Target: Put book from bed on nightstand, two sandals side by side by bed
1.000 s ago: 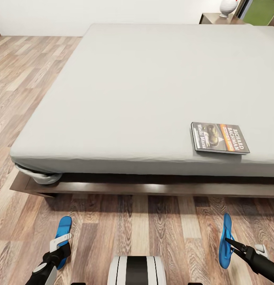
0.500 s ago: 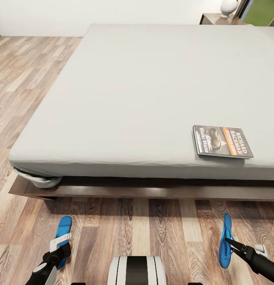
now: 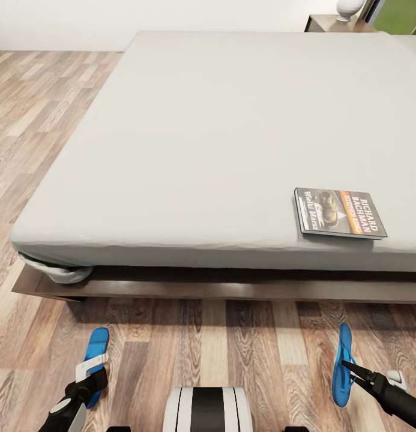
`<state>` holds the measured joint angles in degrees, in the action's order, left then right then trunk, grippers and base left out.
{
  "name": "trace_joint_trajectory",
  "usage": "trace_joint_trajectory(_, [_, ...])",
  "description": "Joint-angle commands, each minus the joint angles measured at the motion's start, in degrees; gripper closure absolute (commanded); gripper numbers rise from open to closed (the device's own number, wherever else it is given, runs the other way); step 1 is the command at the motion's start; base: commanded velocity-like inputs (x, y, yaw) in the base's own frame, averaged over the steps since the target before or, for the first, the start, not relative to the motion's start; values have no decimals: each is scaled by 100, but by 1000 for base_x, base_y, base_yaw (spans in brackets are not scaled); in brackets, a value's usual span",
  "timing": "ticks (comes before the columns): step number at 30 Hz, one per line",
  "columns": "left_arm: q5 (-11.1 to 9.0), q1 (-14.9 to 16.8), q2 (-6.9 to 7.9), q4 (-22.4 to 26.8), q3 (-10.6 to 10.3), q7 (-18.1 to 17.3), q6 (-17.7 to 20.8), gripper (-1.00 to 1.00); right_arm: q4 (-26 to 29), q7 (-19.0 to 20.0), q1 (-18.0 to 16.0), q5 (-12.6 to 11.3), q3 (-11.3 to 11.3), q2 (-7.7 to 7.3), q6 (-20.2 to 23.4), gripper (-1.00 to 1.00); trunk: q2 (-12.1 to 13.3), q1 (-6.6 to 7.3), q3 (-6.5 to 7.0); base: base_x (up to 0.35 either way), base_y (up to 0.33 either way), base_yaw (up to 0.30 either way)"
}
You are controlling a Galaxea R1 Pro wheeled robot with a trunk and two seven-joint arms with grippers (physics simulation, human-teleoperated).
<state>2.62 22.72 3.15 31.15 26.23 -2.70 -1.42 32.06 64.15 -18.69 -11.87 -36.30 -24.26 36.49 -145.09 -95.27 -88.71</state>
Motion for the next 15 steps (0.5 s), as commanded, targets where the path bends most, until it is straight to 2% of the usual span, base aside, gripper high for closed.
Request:
trace_joint_trajectory(1, [28,4,-4,-3,31,-28,-15,100,-1,1,-3,-17,-9,0,41,100,-1,1,-3,0,0,0])
trace_joint_trajectory(5, [28,4,-5,-3,31,-28,-18,100,0,1,-3,-17,-12,0,40,100,-1,1,-3,0,0,0])
trace_joint_trajectory(9, [28,4,-6,-3,31,-28,-11,100,1,1,-3,-17,-9,0,42,100,-6,-9,-91,0,0,0])
trace_joint_trajectory(15, [28,4,-7,-3,31,-21,-15,100,-2,1,-3,-17,-9,0,42,100,-6,-9,-91,0,0,0])
